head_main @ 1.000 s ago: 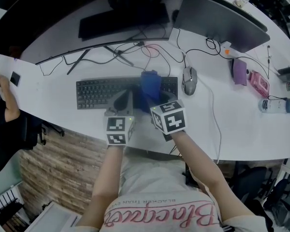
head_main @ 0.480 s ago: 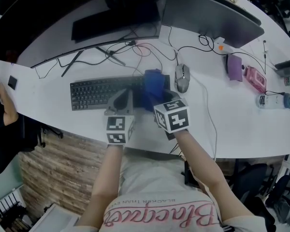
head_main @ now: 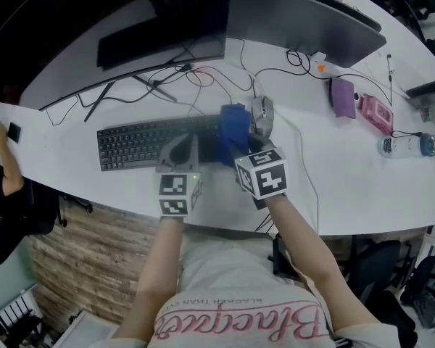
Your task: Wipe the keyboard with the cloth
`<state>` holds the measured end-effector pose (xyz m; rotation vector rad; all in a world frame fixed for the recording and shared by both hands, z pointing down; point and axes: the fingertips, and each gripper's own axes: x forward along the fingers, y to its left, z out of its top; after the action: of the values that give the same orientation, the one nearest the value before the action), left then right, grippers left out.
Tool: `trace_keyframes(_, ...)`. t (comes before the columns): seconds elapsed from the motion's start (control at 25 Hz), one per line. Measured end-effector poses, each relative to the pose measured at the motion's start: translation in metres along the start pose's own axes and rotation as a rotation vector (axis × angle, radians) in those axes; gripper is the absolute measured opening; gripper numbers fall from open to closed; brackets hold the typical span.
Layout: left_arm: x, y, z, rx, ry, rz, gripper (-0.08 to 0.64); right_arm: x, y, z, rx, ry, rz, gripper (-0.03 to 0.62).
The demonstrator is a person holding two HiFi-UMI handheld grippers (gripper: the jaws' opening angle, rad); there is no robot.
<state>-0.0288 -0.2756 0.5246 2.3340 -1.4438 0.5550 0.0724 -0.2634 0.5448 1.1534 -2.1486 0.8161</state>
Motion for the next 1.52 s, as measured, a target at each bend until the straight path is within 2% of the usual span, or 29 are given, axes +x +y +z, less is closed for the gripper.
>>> trace_keyframes(0.52,0.001,-0.008,0.013,0.036,-0.006,-0.029,0.006,-0.020,-0.028,-0.007,-0.066,0.010,-0.098,0.098)
trace_keyframes(0.8,-0.016,-0.002,0.018,0.060,-0.013,-0.028,0.006,-0.041,-0.034,-0.001,-0.091,-0.032,-0.154,0.098)
trace_keyframes(1.16,-0.048,0.019,0.034,0.083,-0.057,-0.016,0.006,-0.068,-0.006,0.027,-0.172,-0.157,-0.197,0.098)
trace_keyframes(1.52,-0.078,0.041,0.050,0.088,-0.125,-0.015,0.006,-0.078,0.033,0.048,-0.164,-0.242,-0.193,0.098)
